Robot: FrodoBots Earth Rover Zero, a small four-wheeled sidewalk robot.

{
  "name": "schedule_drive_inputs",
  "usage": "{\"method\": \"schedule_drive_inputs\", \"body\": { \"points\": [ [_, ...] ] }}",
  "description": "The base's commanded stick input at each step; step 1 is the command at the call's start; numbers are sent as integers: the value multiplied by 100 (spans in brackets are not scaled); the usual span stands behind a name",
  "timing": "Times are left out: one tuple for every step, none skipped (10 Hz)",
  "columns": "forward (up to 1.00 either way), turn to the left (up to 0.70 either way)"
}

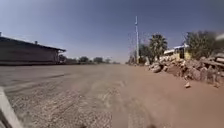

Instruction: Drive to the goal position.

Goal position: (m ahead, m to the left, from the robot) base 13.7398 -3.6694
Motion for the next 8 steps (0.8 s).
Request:
{"method": "schedule_drive_inputs", "body": {
  "points": [
    [70, 0],
    [70, 0],
    [70, 0],
    [70, 0],
    [70, 0],
    [70, 0],
    [70, 0],
    [70, 0]
  ]
}}
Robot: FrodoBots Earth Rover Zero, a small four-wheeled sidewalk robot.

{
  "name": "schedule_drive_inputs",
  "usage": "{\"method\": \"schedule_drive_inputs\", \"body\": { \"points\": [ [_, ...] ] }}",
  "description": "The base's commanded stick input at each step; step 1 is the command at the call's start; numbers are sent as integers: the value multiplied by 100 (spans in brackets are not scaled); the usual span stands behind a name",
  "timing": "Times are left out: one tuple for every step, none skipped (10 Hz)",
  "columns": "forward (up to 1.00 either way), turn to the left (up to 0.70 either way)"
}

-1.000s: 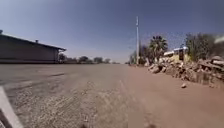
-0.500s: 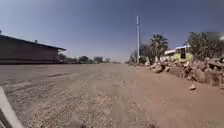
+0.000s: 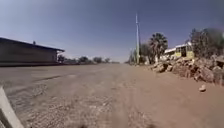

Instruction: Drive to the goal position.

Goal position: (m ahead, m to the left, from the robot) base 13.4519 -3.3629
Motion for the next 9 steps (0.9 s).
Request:
{"method": "schedule_drive_inputs", "body": {
  "points": [
    [70, 0],
    [70, 0],
    [70, 0],
    [70, 0],
    [70, 0],
    [70, 0],
    [70, 0],
    [70, 0],
    [70, 0]
  ]
}}
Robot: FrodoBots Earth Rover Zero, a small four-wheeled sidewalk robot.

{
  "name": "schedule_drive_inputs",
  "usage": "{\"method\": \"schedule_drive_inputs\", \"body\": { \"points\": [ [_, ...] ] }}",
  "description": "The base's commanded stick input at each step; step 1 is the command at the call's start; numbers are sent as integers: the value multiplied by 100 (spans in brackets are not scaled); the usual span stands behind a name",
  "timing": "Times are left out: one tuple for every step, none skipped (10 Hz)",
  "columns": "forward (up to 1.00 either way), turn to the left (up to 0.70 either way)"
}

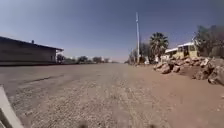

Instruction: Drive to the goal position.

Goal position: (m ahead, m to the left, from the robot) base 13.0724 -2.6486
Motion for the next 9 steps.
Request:
{"method": "schedule_drive_inputs", "body": {
  "points": [
    [70, 0],
    [70, 0],
    [70, 0],
    [70, 0],
    [70, 0],
    [70, 0],
    [70, 0],
    [70, 0],
    [70, 0]
  ]
}}
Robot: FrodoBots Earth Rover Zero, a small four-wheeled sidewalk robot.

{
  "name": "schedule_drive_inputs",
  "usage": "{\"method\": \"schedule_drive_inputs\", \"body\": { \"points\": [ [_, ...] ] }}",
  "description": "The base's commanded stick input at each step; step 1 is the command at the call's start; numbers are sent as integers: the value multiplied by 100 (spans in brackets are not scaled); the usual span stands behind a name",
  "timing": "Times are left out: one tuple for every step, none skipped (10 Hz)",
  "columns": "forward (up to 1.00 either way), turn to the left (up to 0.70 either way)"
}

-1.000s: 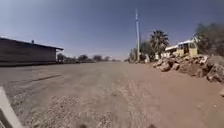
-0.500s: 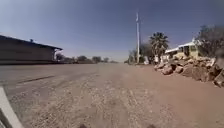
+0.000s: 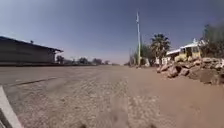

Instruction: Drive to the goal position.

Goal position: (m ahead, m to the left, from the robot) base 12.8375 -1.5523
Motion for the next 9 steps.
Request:
{"method": "schedule_drive_inputs", "body": {
  "points": [
    [70, 0],
    [70, 0],
    [70, 0],
    [70, 0],
    [70, 0],
    [70, 0],
    [70, 0],
    [70, 0],
    [70, 0]
  ]
}}
